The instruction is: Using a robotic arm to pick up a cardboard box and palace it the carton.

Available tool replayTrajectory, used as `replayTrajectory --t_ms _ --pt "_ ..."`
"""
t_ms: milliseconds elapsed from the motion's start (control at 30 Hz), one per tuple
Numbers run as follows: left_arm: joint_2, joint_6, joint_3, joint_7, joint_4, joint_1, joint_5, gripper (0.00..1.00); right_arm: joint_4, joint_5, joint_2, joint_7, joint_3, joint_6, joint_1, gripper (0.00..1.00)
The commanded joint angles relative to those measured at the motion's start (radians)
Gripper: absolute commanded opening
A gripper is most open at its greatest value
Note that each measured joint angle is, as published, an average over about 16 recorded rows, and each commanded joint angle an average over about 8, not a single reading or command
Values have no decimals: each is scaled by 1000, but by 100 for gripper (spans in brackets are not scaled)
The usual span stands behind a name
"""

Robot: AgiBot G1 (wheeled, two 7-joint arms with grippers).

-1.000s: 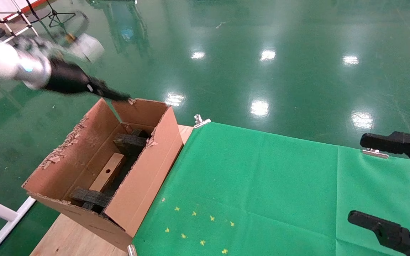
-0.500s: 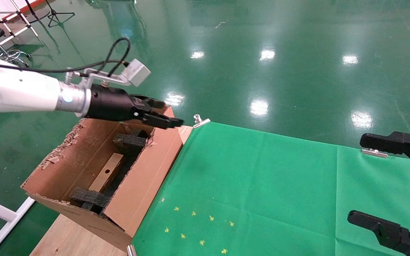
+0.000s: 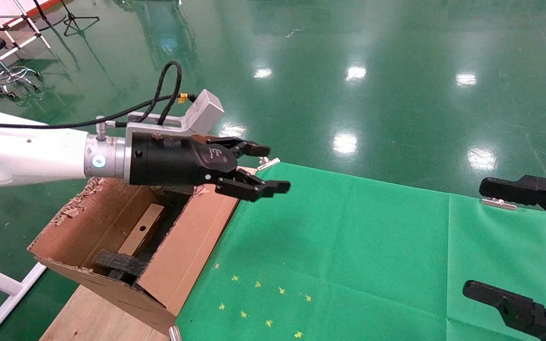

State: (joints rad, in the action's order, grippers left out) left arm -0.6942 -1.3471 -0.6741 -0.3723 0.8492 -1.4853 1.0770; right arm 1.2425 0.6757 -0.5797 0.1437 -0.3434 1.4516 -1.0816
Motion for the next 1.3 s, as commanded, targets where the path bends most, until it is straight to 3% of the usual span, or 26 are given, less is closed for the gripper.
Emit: replayTrajectory --t_ms 33,800,1300 --pt "7 -12 32 15 36 34 -28 100 0 0 0 0 0 0 0 100" --pt "82 -148 392 183 433 408 -345 100 0 0 0 0 0 0 0 100" --pt "86 -154 407 188 449 424 -360 100 0 0 0 0 0 0 0 100"
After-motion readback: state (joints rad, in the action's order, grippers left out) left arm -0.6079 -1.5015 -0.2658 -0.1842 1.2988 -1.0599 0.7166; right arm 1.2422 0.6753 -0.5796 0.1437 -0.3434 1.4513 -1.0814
